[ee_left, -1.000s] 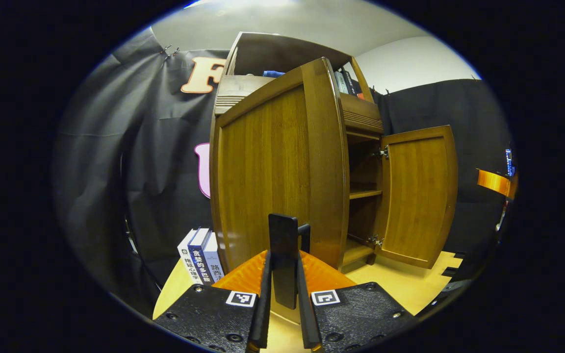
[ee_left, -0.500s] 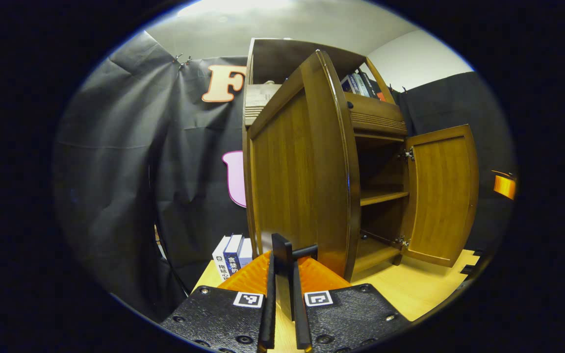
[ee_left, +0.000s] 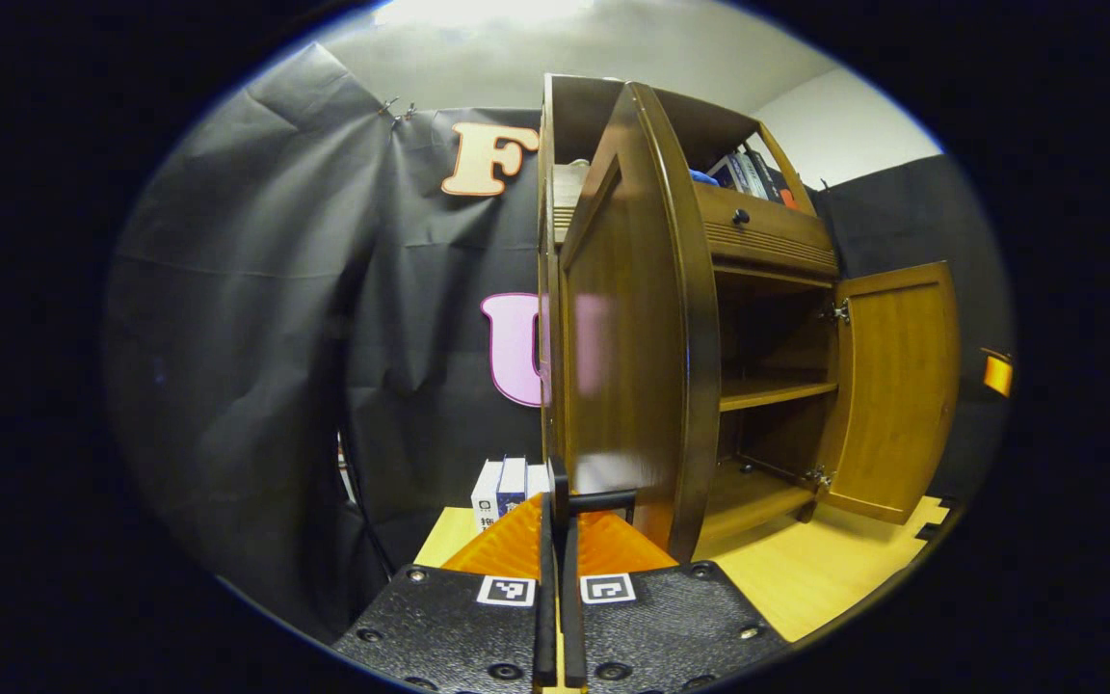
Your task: Open the right door of the double-door shoe cabinet with the right hand, and open the left door with the left hand.
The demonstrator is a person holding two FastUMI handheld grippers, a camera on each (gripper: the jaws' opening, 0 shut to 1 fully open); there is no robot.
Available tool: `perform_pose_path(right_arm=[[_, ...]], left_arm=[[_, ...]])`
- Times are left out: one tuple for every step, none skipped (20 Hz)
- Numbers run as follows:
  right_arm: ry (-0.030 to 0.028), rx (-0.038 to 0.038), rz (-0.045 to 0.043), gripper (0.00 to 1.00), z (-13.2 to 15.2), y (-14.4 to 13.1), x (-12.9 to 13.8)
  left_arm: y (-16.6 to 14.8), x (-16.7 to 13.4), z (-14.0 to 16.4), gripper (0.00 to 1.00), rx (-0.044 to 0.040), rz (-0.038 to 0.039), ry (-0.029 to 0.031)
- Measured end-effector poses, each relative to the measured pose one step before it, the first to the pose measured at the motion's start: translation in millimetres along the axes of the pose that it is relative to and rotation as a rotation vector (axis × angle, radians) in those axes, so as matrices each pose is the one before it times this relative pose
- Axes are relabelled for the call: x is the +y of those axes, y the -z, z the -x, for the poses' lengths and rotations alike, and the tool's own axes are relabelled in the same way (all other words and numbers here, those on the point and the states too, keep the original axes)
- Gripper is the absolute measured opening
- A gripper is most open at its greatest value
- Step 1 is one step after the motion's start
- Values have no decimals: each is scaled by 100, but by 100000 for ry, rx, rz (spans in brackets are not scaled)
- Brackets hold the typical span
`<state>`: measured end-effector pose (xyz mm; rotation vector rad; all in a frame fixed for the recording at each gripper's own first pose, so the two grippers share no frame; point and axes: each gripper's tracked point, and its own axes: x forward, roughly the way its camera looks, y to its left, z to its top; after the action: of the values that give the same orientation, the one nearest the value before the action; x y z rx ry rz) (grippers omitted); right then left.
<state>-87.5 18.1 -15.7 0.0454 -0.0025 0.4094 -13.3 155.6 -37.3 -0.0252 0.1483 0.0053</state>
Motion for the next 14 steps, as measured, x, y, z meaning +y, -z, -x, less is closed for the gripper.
perform_pose_path(right_arm=[[168,-64,-590,98,-69,26,-50],[293,-282,-790,97,-145,-45,-45],[237,-227,-951,97,-83,41,-28],[105,-109,-892,97,-1,122,-74],[173,14,-626,97,-111,32,-31],[331,235,-45,100,-54,97,-85],[605,229,215,100,-104,81,-155],[335,167,233,97,-60,25,37],[237,-43,-54,97,-124,9,-32],[36,79,-245,100,10,84,41],[-119,77,-248,100,9,108,-21],[13,7,-159,100,-62,-9,119],[148,-110,-40,100,67,5,-140],[183,-221,16,97,136,-15,-42]], left_arm=[[-73,252,-175,3,-275,-541,1841],[-97,457,-66,2,-275,311,1410],[3,391,97,1,-141,334,1865],[33,362,1,2,39,609,1684],[-10,330,-91,2,-357,784,1391],[33,188,24,5,63,268,1254],[12,152,-20,5,-524,690,798],[-9,11,16,2,-31,-82,666],[35,4,35,2,-265,-981,477],[9,139,40,3,-168,-2181,26],[30,-29,21,3,-645,-895,1216],[-243,158,-26,1,-750,416,73],[195,34,-24,1,219,262,600],[-54,-137,98,2,-834,-452,926]])
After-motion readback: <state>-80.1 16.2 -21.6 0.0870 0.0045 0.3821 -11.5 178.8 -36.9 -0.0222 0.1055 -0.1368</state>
